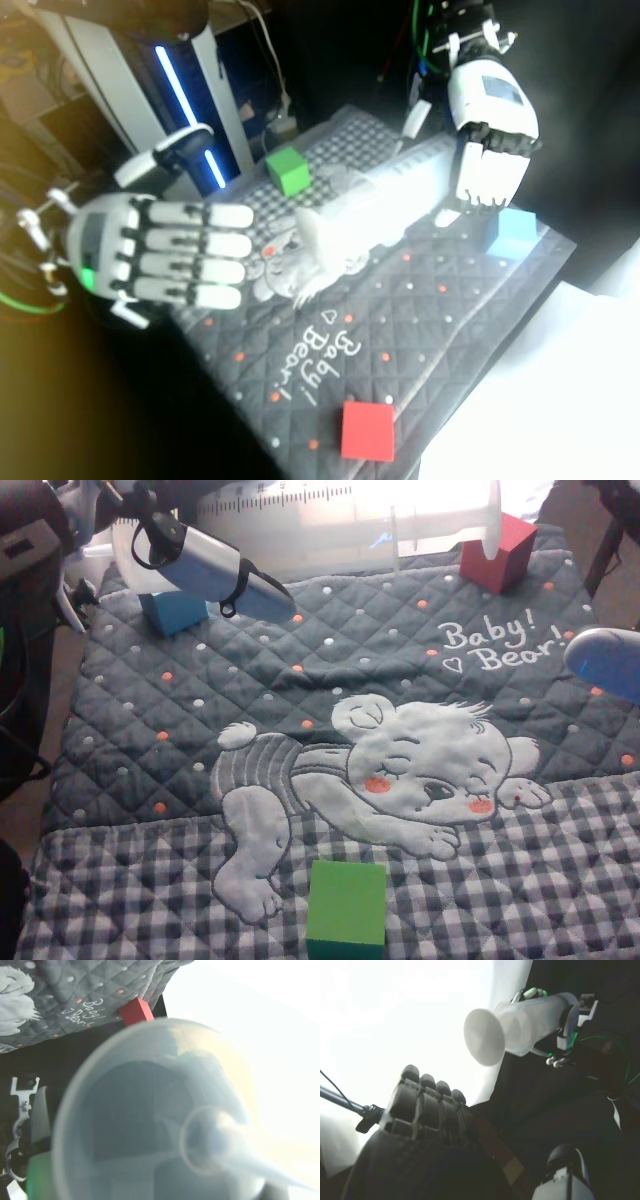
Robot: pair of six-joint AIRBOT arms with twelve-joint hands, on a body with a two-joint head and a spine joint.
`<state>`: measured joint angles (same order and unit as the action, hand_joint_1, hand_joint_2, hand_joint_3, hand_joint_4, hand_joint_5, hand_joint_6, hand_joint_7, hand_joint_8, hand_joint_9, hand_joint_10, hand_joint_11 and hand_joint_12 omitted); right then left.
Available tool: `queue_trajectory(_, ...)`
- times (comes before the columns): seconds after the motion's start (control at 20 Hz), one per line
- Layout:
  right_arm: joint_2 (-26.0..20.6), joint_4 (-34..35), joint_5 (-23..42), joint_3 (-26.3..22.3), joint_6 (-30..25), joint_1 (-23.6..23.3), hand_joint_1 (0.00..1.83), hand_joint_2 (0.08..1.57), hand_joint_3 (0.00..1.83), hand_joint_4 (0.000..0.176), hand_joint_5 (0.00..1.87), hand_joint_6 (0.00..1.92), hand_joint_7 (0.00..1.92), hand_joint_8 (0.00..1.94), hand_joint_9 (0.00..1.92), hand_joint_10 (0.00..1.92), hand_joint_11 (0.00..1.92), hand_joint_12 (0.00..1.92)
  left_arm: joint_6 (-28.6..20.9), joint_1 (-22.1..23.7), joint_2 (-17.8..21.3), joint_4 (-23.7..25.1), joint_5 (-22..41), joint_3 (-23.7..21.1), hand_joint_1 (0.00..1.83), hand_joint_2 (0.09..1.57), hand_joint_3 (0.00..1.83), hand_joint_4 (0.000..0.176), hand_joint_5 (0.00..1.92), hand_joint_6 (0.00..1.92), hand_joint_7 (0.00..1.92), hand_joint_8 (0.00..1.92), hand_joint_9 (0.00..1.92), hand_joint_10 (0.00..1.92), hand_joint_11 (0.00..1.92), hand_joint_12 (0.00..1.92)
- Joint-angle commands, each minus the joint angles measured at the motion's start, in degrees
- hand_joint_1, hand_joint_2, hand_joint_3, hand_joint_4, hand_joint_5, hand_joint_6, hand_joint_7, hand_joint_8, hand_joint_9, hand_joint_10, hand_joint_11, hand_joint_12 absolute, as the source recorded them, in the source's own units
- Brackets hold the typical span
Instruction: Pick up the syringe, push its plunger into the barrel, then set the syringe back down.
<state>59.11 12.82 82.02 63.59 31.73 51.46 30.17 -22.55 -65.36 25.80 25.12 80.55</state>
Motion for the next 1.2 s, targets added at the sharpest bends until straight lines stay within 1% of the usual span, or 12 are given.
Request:
queue_trajectory(0.0,-0.06,0.19,6.94,0.35,-0.55,-0.69,0.0,0.79,0.0,0.0,0.0,0.0,0.0,0.0,0.0,0.0,0.01,0.03,-0.55,1.44,-0.18,-1.68,7.27,-0.13,1.43,1.17,0.02,0.0,1.31,1.92,1.5,1.92,1.56,1.92,1.52,1.92)
queue_trajectory(0.15,0.46,0.19,6.56,0.46,-0.77,-0.69,0.04,0.77,0.0,0.0,0.0,0.0,0.0,0.0,0.0,0.0,0.01,0.03,-0.43,2.66,-0.63,-1.07,6.82,-0.45,1.42,1.16,0.03,0.0,1.32,1.92,1.51,1.92,1.56,1.92,1.5,1.92)
queue_trajectory(0.35,1.38,0.09,5.21,0.73,-1.3,-0.68,0.03,0.77,0.0,0.0,0.0,0.0,0.0,0.0,0.0,0.0,0.01,0.01,-0.43,3.59,-0.81,-0.35,6.49,-1.18,1.44,1.17,0.03,0.0,1.3,1.92,1.52,1.92,1.6,1.92,1.63,1.92)
queue_trajectory(0.4,1.54,-0.21,4.56,0.82,-1.34,-0.68,0.03,0.77,0.0,0.0,0.0,0.0,0.0,0.0,0.0,0.0,0.02,0.01,-0.43,3.81,-0.88,-0.03,6.27,-1.33,1.43,1.17,0.03,0.0,1.31,1.92,1.54,1.92,1.61,1.92,1.58,1.92)
queue_trajectory(0.55,1.73,-0.64,3.93,0.84,-1.53,-0.68,0.0,0.81,0.01,0.0,0.0,0.0,0.0,0.0,0.0,0.0,0.0,0.0,-0.43,4.07,-1.51,0.38,6.26,-1.31,1.44,1.16,0.03,0.0,1.27,1.92,1.55,1.92,1.62,1.92,1.58,1.92)
queue_trajectory(0.7,2.16,-1.47,3.04,0.88,-1.79,-0.69,0.0,0.81,0.01,0.0,0.0,0.0,0.0,0.0,0.0,0.0,0.0,0.0,-0.43,4.26,-2.12,0.99,6.07,-1.31,1.39,1.17,0.04,0.0,1.34,1.92,1.6,1.92,1.63,1.92,1.56,1.92)
queue_trajectory(0.75,2.33,-1.7,2.82,0.97,-1.95,-0.72,0.0,0.81,0.01,0.0,0.0,0.0,0.0,0.0,0.0,0.0,0.01,0.0,-0.43,4.26,-2.26,1.1,6.02,-1.31,1.37,1.18,0.04,0.0,1.34,1.92,1.62,1.92,1.63,1.92,1.46,1.92)
queue_trajectory(0.95,2.66,-2.79,2.17,1.06,-2.22,-1.34,0.01,0.84,0.02,0.0,0.0,0.0,0.0,0.0,0.0,0.0,0.0,0.0,-0.43,4.34,-2.82,1.75,5.73,-1.27,1.35,1.18,0.05,0.0,1.34,1.92,1.6,1.92,1.62,1.92,1.51,1.92)
queue_trajectory(1.0,2.8,-3.3,1.83,1.08,-2.22,-1.69,0.0,0.82,0.01,0.0,0.0,0.0,0.0,0.0,0.0,0.0,0.0,0.0,-0.42,4.43,-3.02,1.86,5.65,-1.21,1.31,1.19,0.06,0.0,1.33,1.92,1.58,1.92,1.57,1.92,1.32,1.92)
queue_trajectory(1.05,2.88,-3.65,1.55,1.09,-2.24,-1.9,0.04,0.8,0.0,0.0,0.0,0.0,0.0,0.0,0.0,0.0,0.0,0.0,-0.42,4.53,-3.15,2.07,5.48,-1.19,1.32,1.19,0.06,0.0,1.32,1.92,1.57,1.92,1.57,1.92,1.33,1.92)
queue_trajectory(1.1,2.94,-3.96,1.32,1.1,-2.26,-2.11,0.04,0.82,0.01,0.0,0.0,0.0,0.0,0.0,0.0,0.0,0.0,0.0,-0.42,4.61,-3.33,2.22,5.27,-1.11,1.29,1.2,0.07,0.0,1.32,1.92,1.57,1.92,1.56,1.92,1.25,1.92)
queue_trajectory(1.15,3.05,-4.22,1.12,1.12,-2.29,-2.27,0.05,0.79,0.0,0.0,0.0,0.0,0.0,0.0,0.0,0.0,0.0,0.0,-0.42,4.64,-3.52,2.26,5.16,-1.0,1.29,1.2,0.07,0.0,1.31,1.92,1.56,1.92,1.53,1.92,1.07,1.92)
